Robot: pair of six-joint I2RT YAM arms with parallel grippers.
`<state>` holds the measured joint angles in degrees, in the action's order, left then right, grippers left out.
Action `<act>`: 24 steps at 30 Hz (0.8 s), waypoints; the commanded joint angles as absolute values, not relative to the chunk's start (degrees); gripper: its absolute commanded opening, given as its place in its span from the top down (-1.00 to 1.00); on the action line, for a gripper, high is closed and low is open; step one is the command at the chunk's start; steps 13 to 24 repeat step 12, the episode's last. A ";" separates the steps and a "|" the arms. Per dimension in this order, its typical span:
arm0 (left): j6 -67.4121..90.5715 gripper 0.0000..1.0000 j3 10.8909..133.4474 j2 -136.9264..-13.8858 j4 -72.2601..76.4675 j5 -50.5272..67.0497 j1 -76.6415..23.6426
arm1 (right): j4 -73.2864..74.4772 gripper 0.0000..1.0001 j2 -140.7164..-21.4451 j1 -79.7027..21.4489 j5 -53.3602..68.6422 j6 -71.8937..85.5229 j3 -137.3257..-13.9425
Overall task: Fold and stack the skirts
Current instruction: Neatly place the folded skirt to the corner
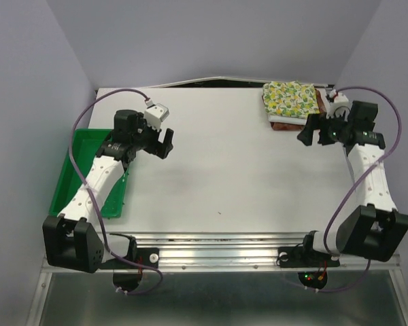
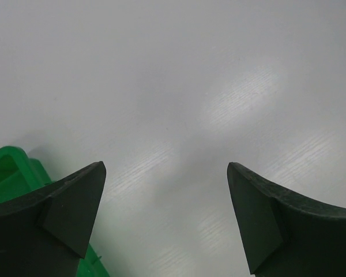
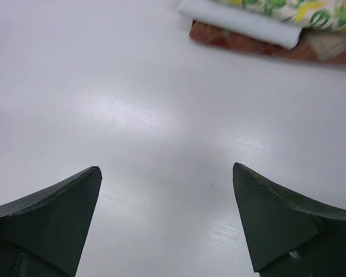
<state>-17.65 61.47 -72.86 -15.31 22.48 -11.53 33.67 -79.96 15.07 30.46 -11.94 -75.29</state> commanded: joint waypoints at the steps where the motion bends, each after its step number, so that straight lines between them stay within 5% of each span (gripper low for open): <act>1: -17.49 -0.97 55.64 -69.09 -13.98 20.92 -11.43 | 37.89 -1.00 -71.30 15.56 34.64 -16.26 -61.83; 8: -20.12 -0.97 49.05 -64.34 -13.54 17.76 -11.43 | 38.50 -1.00 -60.57 15.56 32.17 -19.95 -52.39; 24: -20.04 -0.97 48.43 -63.37 -14.23 16.70 -11.43 | 38.76 -1.00 -59.41 15.56 32.96 -20.30 -52.12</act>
